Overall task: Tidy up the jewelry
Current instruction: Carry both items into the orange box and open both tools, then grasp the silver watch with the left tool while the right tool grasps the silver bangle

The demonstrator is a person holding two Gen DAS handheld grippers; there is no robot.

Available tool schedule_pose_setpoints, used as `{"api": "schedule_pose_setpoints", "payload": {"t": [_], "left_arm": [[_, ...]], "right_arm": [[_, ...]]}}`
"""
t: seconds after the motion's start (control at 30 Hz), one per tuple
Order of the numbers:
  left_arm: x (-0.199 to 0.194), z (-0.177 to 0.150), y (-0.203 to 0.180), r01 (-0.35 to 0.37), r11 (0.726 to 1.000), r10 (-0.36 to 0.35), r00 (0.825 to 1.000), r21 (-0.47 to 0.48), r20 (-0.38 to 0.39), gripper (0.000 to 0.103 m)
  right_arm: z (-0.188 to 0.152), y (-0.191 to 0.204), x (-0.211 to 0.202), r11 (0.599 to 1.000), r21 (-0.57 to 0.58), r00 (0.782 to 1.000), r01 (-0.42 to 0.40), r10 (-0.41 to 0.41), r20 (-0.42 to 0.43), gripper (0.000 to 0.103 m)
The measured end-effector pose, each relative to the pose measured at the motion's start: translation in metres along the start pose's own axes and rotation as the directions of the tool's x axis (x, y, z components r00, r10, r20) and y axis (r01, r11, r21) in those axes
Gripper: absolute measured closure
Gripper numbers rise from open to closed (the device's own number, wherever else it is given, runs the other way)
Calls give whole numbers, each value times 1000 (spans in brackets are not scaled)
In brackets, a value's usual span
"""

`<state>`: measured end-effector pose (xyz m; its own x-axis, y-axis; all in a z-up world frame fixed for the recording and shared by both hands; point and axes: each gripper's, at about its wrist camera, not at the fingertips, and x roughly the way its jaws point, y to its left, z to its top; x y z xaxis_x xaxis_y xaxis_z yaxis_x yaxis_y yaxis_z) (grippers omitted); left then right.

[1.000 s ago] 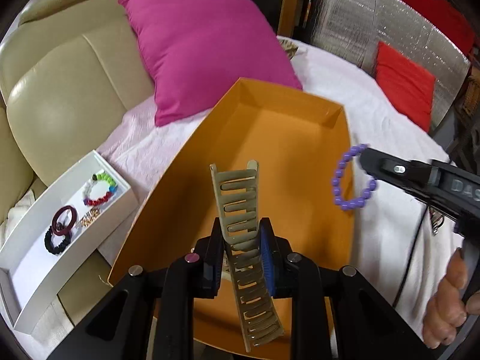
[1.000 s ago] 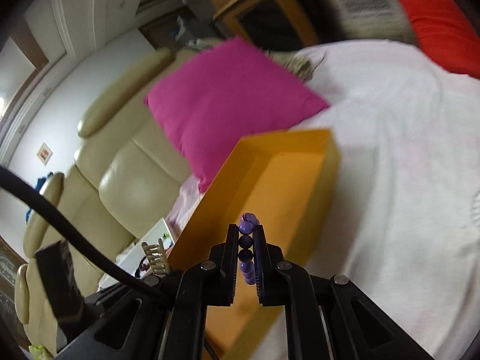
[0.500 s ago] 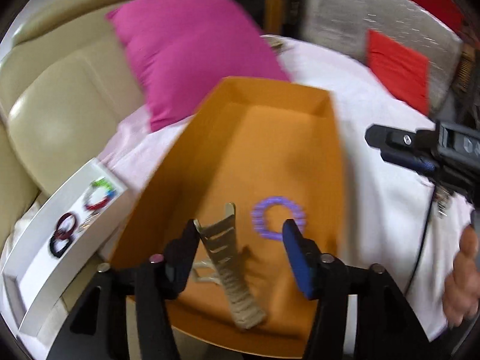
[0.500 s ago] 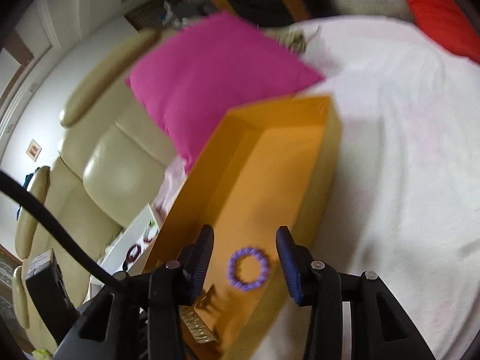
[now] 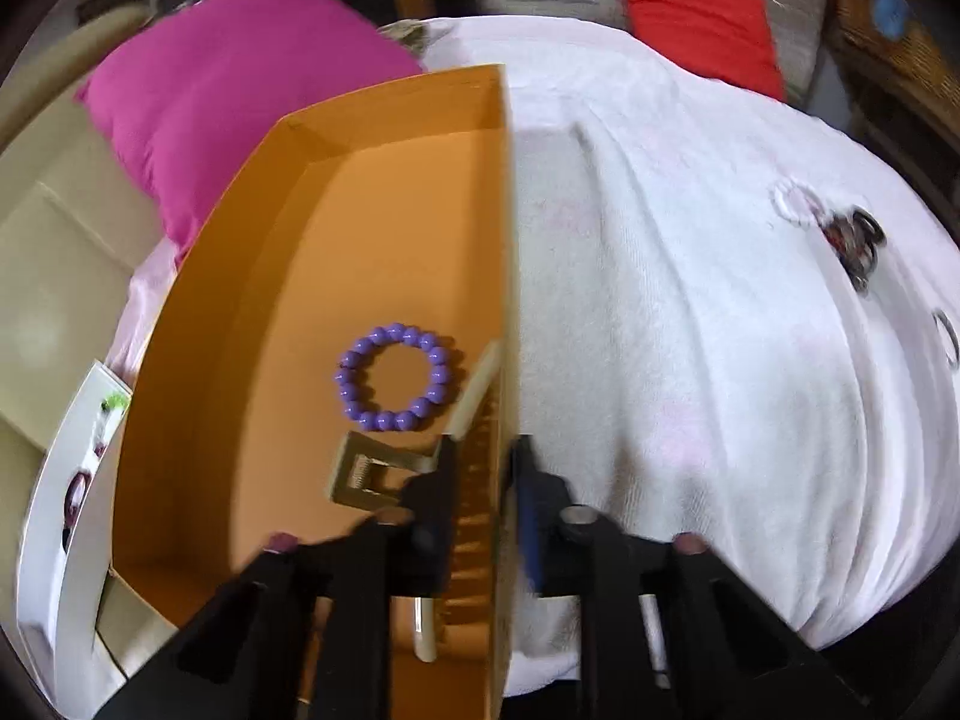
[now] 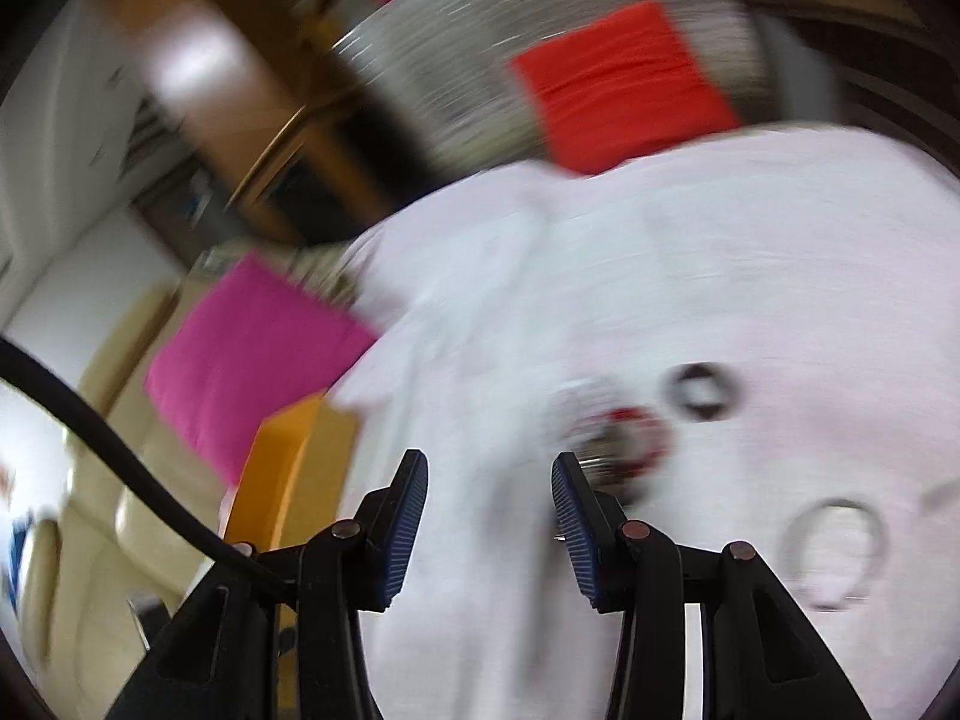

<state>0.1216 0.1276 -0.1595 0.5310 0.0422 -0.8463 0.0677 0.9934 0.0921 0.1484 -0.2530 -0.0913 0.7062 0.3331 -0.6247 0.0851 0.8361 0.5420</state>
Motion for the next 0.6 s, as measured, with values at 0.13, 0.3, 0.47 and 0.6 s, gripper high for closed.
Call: {"api": "schedule_pose_setpoints", "payload": {"t": [0.13, 0.3, 0.47, 0.6], "left_arm": [[1, -7, -1, 5, 1000, -4, 1000, 16, -24, 95], [-5, -17, 9, 9, 999, -7, 999, 33, -49, 94], [-14, -29, 25, -2, 999, 5, 997, 39, -73, 90], [-26, -18, 24, 6, 1000, -5, 997, 13, -83, 88]], "right_arm": [[8, -45, -17, 996, 89, 1000, 30, -30, 0, 56], [9, -80, -29, 990, 122, 998, 69, -68, -11, 56], [4, -115, -24, 979, 138, 984, 150, -135, -112, 56], [-6, -134, -12, 973, 120, 966, 196, -171, -194, 61]]}}
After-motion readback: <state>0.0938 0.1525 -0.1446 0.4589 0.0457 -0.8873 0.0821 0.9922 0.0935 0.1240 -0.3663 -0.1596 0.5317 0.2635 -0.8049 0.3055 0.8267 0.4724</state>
